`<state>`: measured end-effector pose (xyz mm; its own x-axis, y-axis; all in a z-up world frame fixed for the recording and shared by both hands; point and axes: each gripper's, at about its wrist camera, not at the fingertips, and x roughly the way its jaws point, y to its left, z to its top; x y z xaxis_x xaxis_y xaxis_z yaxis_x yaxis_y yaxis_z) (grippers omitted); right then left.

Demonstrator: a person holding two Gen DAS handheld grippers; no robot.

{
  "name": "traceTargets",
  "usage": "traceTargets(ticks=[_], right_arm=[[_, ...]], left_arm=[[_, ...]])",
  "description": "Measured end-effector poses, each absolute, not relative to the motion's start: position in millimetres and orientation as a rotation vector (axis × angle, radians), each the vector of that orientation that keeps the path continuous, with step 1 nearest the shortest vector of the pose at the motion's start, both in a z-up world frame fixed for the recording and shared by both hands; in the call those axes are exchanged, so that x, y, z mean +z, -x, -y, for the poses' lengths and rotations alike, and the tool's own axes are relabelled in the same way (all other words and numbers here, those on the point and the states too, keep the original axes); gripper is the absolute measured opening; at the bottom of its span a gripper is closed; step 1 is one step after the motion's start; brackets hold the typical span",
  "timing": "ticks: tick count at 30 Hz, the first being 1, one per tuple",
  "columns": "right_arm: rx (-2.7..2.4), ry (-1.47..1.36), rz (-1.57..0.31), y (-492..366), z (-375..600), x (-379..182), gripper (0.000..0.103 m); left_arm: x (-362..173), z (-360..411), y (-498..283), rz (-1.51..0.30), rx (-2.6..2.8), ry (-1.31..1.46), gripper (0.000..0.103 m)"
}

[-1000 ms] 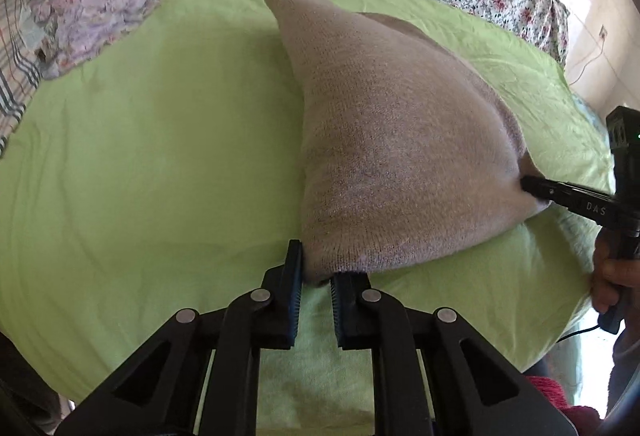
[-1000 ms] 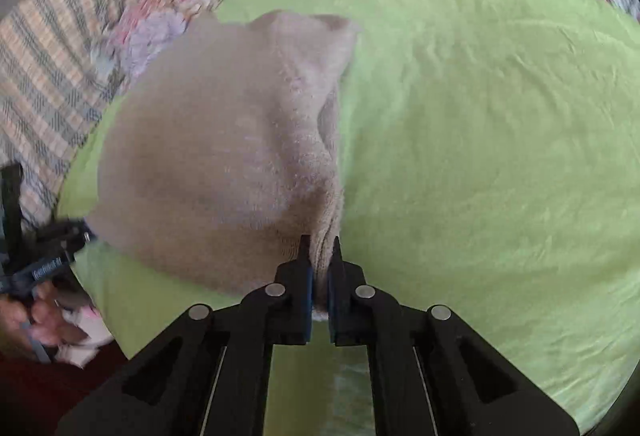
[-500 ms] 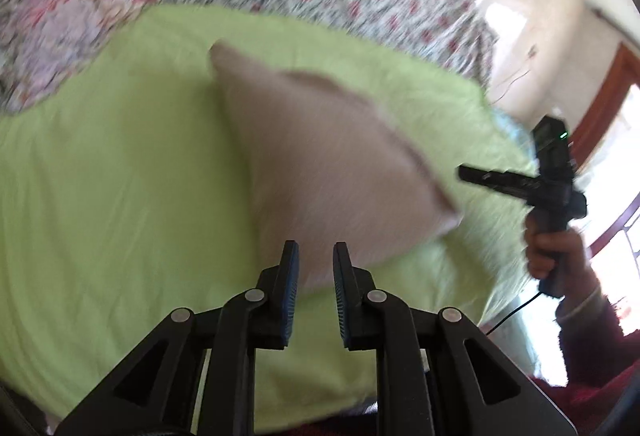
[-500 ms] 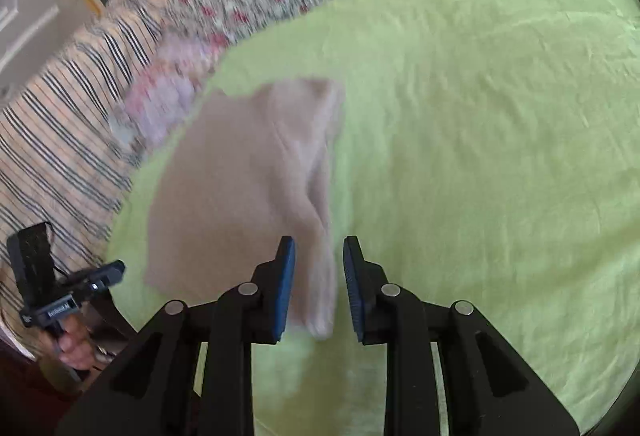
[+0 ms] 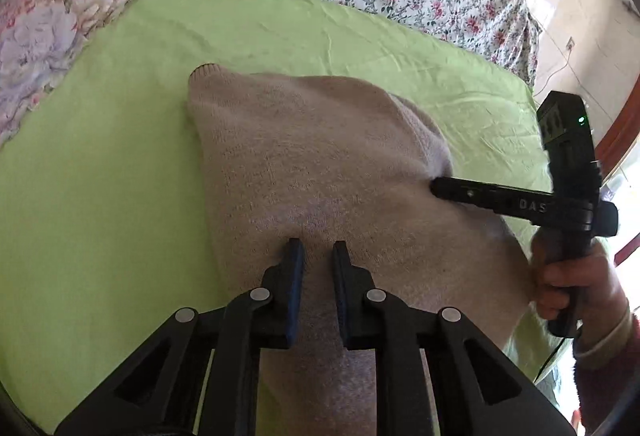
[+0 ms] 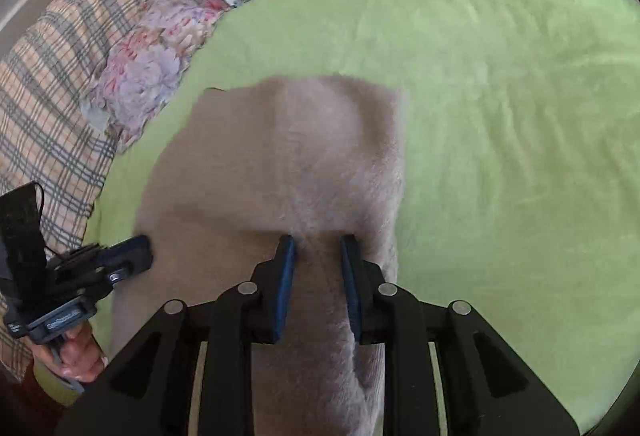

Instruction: Fold small clothes

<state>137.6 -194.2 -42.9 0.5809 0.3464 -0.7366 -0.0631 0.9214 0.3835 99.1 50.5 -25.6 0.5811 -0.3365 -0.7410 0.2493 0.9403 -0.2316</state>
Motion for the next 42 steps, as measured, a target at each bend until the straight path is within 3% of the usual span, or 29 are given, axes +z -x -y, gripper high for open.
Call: traceTargets(ticks=[5, 12, 20, 28, 42], right_arm=[[0.229, -0.330, -0.897, -128.2, 191.8, -40.2, 0.023], [0.198, -0.251, -0.848, -86.2, 183.7, -13.3, 0.026], [0.273, -0.276, -0.825, -21.3, 186.5, -7.1, 0.027], [0.206, -0.217, -0.920, -10.7, 185.4, -43.0, 0.027], [0.191, -0.246, -0.901, -3.0, 187.6, -42.4, 0.027]], left_arm=[[-23.8, -45.4, -94.5, -0.859, -0.332, 0.076, 0.015], [-8.4, -54.7, -31.1, -0.786, -0.368, 0.112, 0.020], [-26.0, -55.7, 27.3, -0.846, -0.417, 0.137, 0.020], [-51.6, -60.7, 28.1, -0.900, -0.402, 0.172, 0.020], [-54.3, -62.5, 30.3, -0.904, -0.385, 0.176, 0.021]])
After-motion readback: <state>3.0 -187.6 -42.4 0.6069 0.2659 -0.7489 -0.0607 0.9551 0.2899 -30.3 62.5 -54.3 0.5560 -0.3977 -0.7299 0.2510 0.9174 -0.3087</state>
